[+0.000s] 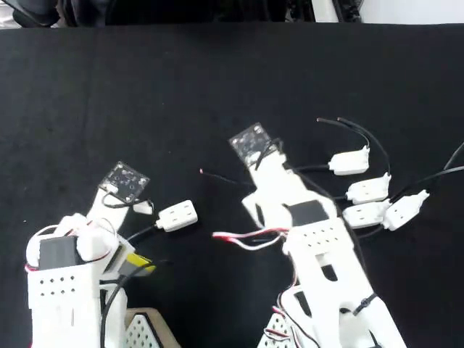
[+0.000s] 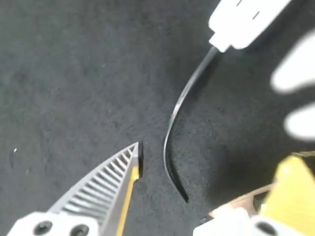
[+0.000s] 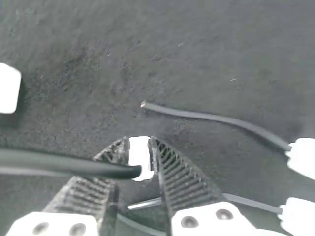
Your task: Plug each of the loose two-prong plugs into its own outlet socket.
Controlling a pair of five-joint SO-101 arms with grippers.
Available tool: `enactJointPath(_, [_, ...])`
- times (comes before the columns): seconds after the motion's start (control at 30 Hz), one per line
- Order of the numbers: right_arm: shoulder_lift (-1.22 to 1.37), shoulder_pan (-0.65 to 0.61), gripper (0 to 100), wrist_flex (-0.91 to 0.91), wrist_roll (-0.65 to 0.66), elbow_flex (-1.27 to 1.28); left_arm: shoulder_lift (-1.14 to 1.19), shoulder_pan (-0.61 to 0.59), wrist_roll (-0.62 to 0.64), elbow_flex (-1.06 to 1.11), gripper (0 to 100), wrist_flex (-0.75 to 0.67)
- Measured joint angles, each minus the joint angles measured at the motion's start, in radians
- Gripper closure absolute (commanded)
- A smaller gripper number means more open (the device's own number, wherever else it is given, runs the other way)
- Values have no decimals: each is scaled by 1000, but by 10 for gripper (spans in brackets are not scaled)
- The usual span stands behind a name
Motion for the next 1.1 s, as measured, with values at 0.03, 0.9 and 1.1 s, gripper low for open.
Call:
enactJointPath(0.03, [0, 3, 987, 31, 0, -37, 0, -18, 15, -6, 807, 2])
enactJointPath(0.9, [216, -488, 986, 98, -681, -252, 0, -325, 130, 347, 909, -440])
enactJointPath(1.1, [218, -491, 986, -60, -701, -160, 0, -327, 130, 351, 909, -453])
